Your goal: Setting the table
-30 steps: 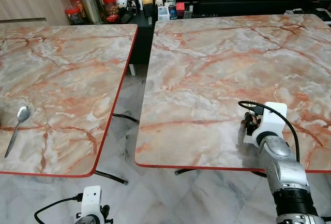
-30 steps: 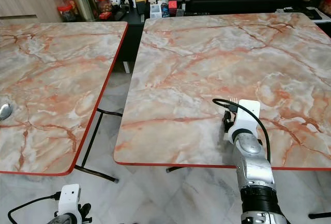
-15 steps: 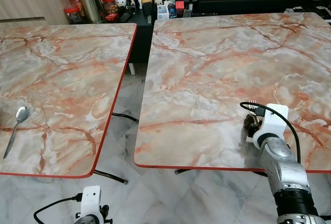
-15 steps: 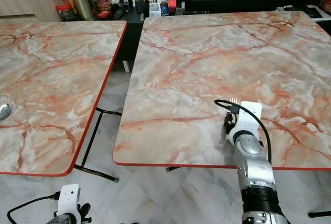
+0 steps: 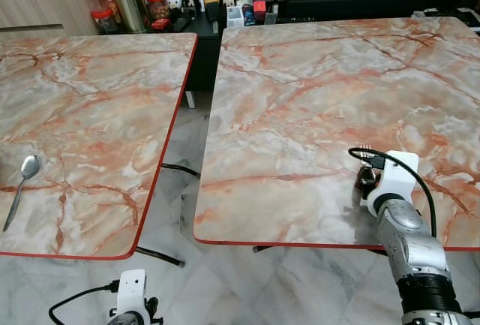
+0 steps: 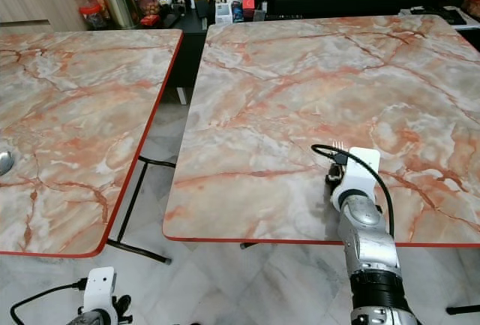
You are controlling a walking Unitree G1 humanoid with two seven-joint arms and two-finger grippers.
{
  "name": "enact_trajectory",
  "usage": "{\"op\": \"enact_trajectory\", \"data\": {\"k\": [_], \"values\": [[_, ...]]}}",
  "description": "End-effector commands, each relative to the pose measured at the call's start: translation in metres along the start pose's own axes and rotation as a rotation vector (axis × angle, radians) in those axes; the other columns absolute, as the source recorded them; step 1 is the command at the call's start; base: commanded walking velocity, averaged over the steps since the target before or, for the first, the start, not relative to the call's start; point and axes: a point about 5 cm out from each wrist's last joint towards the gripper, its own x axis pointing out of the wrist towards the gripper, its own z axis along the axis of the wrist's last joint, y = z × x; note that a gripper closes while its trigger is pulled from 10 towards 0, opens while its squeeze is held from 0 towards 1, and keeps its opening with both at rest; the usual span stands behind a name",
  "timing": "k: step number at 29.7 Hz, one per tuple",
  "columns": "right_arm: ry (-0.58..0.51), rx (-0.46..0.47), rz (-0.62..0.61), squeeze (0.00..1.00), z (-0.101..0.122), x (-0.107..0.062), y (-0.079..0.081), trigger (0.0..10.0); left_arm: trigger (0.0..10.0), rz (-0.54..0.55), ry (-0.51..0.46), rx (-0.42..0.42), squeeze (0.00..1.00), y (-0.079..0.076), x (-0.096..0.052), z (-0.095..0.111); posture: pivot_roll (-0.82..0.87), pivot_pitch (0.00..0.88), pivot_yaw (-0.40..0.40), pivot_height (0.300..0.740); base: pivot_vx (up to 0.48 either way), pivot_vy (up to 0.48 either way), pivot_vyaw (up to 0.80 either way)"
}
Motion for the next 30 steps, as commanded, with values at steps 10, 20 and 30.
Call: {"op": "enact_trajectory", "data": {"k": [10, 20, 30], "values": [[0.007, -0.002, 0.021, 0.0, 0.003, 0.0, 0.005, 0.0, 10.0, 0.016, 0.028, 0.008, 0.0, 0.006, -0.001, -0.005, -0.06, 0.104, 0.079, 0.74, 0.0, 0.0, 0.0], [-0.004, -0.023, 0.049, 0.0, 0.005, -0.001, 0.013, 0.0, 10.0, 0.015, 0.03, 0.01, 0.0, 0.006, -0.001, -0.005, -0.06, 0.103, 0.077, 0.74, 0.0, 0.0, 0.0], [-0.016, -0.023, 0.074, 0.0, 0.008, -0.002, 0.021, 0.0, 10.0, 0.022, 0.026, 0.01, 0.0, 0.006, -0.002, -0.005, -0.06, 0.102, 0.077, 0.74, 0.0, 0.0, 0.0]]}}
